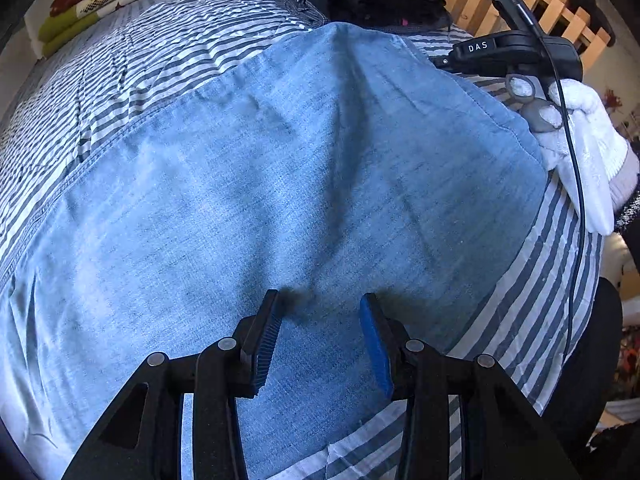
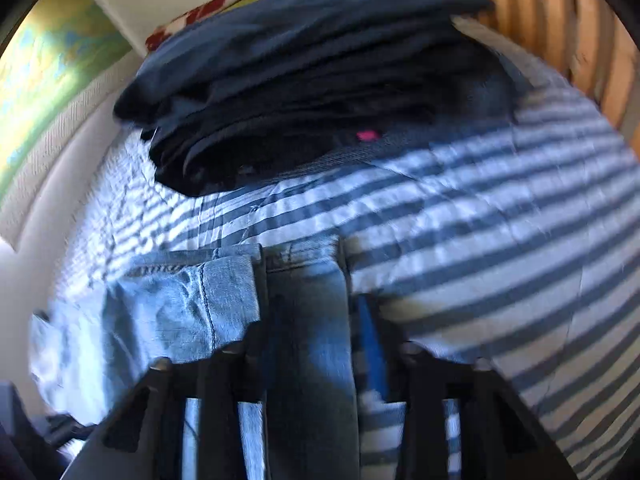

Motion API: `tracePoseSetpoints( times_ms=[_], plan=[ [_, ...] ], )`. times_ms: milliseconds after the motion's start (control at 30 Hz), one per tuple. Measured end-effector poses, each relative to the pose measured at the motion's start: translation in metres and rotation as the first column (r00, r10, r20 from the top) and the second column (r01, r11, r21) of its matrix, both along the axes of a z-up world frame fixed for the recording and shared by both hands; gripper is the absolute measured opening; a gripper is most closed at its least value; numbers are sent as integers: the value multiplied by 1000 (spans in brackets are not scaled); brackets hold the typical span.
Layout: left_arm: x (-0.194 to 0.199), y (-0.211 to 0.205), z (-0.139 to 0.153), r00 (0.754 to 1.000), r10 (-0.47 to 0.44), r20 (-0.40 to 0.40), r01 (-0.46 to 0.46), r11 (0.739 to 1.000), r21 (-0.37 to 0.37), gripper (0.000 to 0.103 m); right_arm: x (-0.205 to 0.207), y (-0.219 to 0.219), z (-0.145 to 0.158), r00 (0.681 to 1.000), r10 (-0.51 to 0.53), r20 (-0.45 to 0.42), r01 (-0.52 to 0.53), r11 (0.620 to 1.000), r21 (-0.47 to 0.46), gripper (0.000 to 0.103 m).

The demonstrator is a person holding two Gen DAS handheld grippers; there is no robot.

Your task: Organize objects

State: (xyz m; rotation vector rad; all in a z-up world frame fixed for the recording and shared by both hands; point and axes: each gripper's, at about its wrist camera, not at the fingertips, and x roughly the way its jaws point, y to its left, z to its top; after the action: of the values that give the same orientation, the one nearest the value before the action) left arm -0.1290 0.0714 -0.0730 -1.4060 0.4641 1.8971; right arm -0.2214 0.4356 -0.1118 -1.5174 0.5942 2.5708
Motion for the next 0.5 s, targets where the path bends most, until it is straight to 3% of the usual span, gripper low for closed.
tracePoseSetpoints(
  times_ms=[100,167,267,367,500],
  plan=[
    [-1,0,-1,1000,2,18,-2,1000,9,44,-1,3,17,999,24,-31,-22,998,67,4],
    [2,1,-2,1000,-7,17,7,1000,6,45,2,13,37,995,-37,-97,54,981,184,4],
    [5,1,-1,1000,-13,22,13,1000,0,46,3,17,42,996,-31,-87,49,978,205,8],
    [6,-4,5,1000,-1,20,1,1000,8,46,24,30,47,997,-30,-71,38,993,112,24],
    [9,-17,18,1000,5,-15,-5,1000,24,46,80,45,53,996,-46,-82,40,997,-70,24]
  ],
)
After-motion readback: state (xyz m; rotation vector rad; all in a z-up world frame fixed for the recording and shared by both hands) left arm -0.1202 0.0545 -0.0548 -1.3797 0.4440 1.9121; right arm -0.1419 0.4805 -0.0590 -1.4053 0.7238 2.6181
